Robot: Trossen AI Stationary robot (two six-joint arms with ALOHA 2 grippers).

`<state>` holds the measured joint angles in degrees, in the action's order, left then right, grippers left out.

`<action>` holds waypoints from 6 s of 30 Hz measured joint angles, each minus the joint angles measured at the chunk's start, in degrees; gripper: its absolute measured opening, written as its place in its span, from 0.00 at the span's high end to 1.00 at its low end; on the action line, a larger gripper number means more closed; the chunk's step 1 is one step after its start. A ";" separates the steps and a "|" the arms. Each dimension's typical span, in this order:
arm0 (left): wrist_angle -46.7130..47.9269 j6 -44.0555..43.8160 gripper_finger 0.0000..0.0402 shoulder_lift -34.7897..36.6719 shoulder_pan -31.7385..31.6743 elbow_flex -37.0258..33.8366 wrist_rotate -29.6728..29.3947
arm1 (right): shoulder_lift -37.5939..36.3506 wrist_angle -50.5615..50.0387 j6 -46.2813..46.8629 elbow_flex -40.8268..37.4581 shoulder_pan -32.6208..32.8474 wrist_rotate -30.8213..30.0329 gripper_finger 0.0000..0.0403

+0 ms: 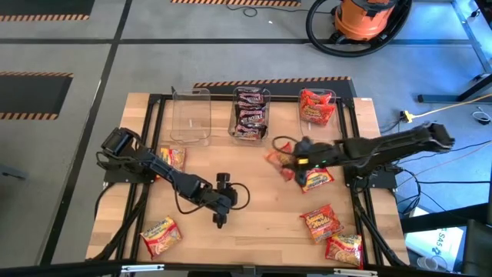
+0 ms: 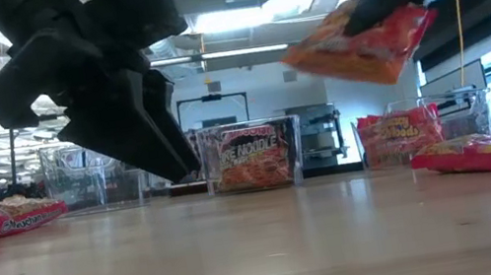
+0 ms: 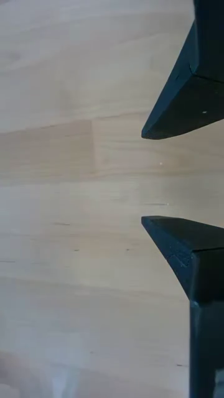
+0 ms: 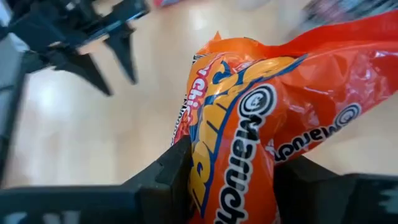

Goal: Sort Maruchan noodles
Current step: Put the orange noodle pack into the right transparent bin

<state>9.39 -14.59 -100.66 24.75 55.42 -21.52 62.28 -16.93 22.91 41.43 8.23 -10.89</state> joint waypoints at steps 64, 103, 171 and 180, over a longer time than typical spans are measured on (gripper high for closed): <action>-2.54 7.69 0.48 0.09 -0.33 0.04 9.22 | 16.90 -19.28 -54.79 2.91 -52.90 4.56 0.64; -2.59 7.69 0.48 0.09 -0.35 0.04 10.70 | 17.01 -15.89 -59.34 2.80 -52.83 -3.41 0.59; -2.86 7.33 0.48 0.09 -0.37 0.07 13.09 | -1.04 -41.16 -8.31 13.14 -17.99 10.35 0.41; -2.86 7.13 0.48 0.09 0.17 0.07 13.09 | 0.24 -39.54 12.55 10.52 5.74 12.58 0.41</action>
<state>6.52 -7.46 -100.57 24.93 55.48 -8.43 62.52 -56.47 35.47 51.95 13.97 1.69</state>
